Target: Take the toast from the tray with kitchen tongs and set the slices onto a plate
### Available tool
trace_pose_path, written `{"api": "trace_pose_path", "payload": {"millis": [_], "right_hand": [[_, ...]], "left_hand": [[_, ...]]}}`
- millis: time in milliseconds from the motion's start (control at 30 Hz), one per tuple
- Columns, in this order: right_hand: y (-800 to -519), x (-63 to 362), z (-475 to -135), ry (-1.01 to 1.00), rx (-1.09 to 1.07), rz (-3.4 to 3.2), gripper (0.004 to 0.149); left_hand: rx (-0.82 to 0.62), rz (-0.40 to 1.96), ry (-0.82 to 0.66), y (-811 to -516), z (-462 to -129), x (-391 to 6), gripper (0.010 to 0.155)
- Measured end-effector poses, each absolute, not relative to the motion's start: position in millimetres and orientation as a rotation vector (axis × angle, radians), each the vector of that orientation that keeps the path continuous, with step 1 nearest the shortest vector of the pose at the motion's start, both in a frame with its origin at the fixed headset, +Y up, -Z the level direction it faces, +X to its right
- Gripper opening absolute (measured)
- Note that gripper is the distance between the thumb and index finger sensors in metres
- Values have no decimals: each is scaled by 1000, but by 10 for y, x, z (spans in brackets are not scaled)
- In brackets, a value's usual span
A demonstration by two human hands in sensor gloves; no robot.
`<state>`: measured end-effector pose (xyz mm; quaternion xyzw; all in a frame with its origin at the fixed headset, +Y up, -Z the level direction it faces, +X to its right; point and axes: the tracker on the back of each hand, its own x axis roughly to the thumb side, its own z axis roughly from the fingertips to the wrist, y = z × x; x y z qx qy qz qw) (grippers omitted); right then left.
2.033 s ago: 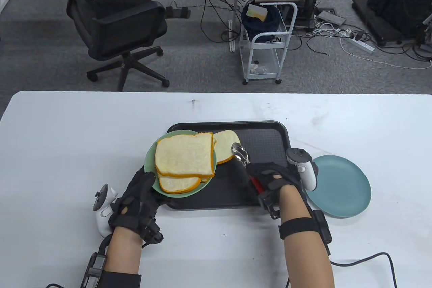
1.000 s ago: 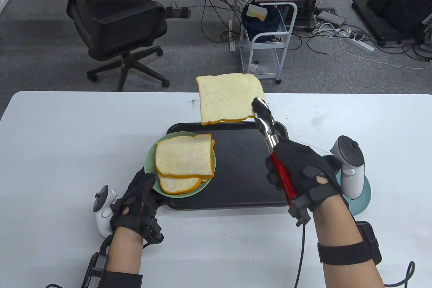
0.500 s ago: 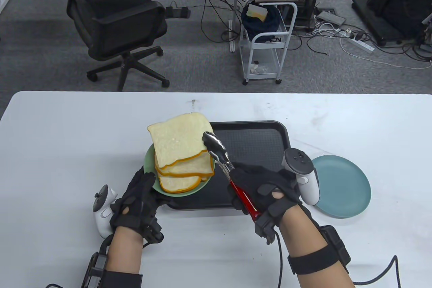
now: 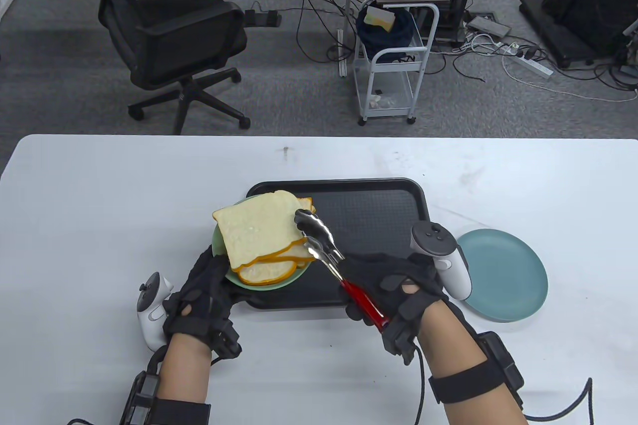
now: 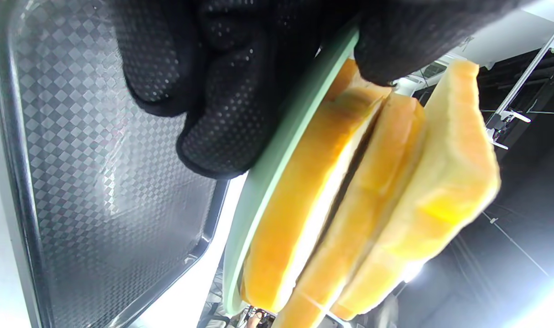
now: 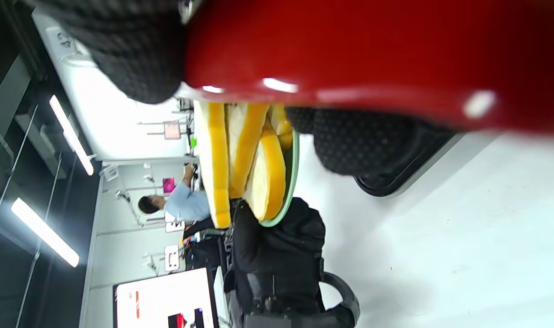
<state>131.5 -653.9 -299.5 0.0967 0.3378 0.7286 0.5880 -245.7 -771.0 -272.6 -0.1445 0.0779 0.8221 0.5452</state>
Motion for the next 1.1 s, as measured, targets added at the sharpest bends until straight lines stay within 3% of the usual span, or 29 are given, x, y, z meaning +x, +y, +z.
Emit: {"api": "trace_pose_path", "payload": {"millis": [200,333,467,700,933,1100], "right_hand": [[-6333,1759,-3050,662,151,1723,86],[-6148,2192,-3108,316,31,1858,89],[-6138,2549,-3156,32,-144,2009,91],[-6610,3009,-3258,-192,-482,2296,94],[-7272,3224,-3338,-185,-729,2648,91],[-7576,3240,-3373,-111,-811,2800,89]], "left_hand": [[-340,1957,192,-7713,-2730,-2467,62],[-340,1954,195,-7713,-2731,-2468,61],[-343,1950,190,-7712,-2736,-2468,62],[-346,1944,185,-7711,-2746,-2466,61],[-347,1946,193,-7720,-2748,-2468,61],[-343,1948,197,-7721,-2747,-2472,61]]}}
